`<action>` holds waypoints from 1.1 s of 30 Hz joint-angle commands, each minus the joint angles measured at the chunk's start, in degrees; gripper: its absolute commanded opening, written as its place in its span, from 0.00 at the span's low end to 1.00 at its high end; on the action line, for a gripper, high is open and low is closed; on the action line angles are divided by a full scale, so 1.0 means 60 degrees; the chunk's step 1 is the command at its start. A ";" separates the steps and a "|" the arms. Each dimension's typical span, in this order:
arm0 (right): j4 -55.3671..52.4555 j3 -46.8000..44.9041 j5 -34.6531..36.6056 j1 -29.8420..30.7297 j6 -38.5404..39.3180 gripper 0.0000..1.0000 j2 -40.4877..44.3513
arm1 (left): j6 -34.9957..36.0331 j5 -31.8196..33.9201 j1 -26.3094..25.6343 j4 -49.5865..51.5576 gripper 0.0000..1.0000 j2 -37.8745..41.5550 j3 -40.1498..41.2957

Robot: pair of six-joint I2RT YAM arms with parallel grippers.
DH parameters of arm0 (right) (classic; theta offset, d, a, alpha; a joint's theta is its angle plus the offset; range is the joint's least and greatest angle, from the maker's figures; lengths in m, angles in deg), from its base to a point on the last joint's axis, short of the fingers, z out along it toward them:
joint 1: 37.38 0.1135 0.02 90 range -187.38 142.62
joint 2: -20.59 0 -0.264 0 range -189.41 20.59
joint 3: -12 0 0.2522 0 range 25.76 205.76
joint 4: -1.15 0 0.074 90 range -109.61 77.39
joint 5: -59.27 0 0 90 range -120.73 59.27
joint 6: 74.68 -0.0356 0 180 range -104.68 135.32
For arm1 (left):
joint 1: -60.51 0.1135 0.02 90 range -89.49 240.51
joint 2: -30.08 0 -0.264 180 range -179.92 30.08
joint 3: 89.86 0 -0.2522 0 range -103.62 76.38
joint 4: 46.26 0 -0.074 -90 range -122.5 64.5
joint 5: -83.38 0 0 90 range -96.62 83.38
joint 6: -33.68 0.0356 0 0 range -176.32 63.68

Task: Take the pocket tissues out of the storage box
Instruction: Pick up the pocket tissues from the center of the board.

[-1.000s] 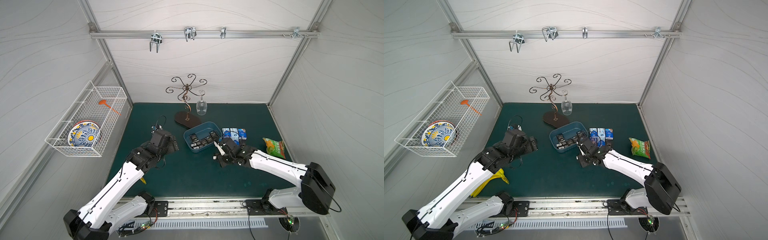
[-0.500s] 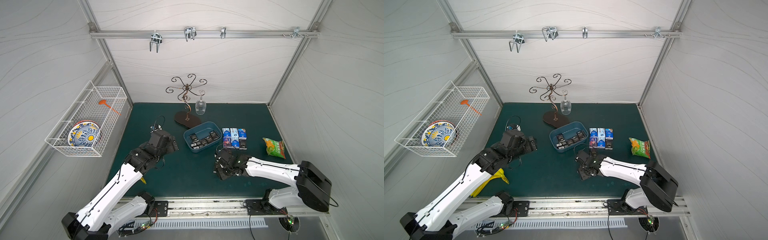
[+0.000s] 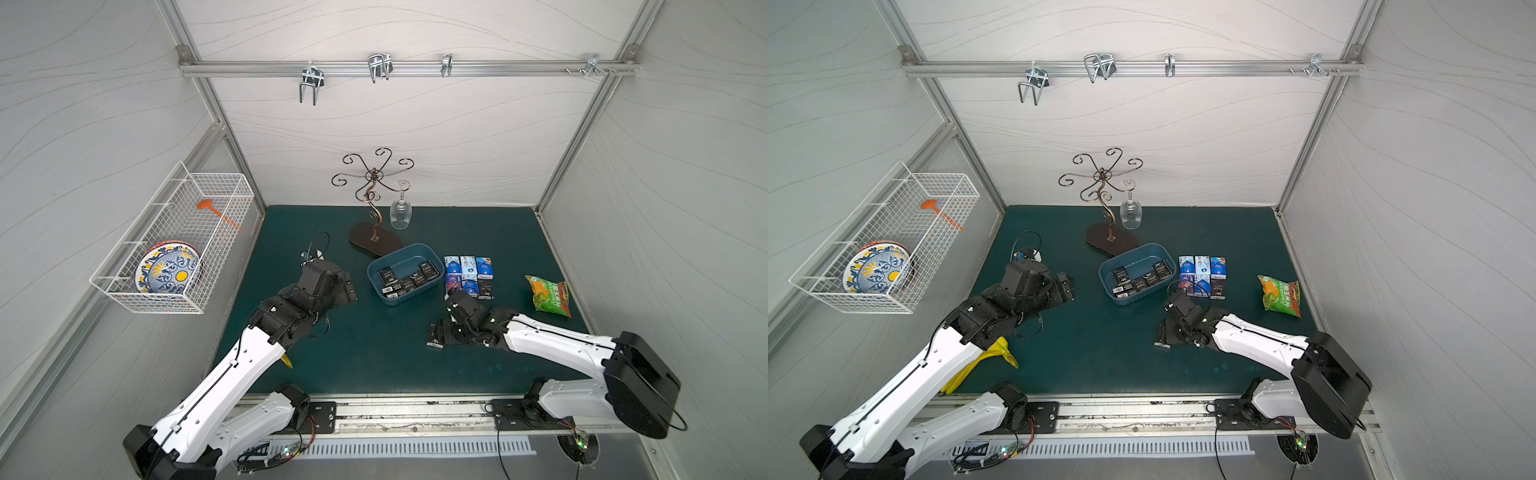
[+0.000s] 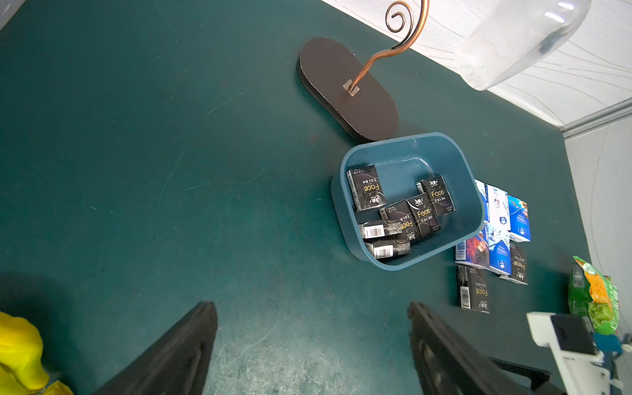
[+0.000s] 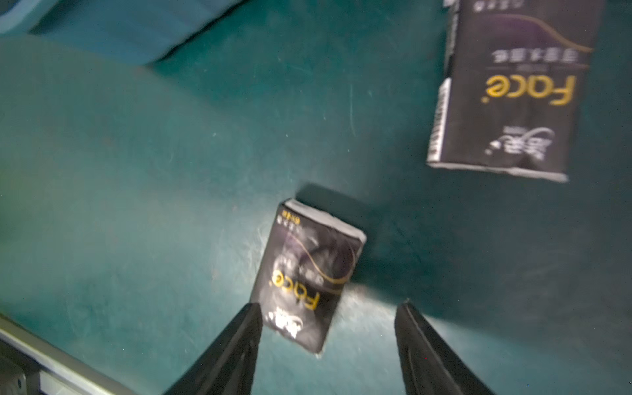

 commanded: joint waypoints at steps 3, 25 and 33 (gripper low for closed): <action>0.1058 0.0116 -0.0267 -0.0056 -0.0720 0.67 -0.0620 | 0.0040 -0.0007 0.0056 -0.0252 0.92 0.0145 -0.0008; 0.0127 0.0440 0.1137 0.0705 -0.1229 0.52 -0.1158 | 0.0106 -0.0063 0.0060 -0.0369 0.92 0.0226 0.0052; -0.1263 0.0781 0.1129 -0.0791 0.0261 0.51 0.1107 | 0.0044 -0.0144 0.0055 -0.0377 0.92 0.0051 -0.0150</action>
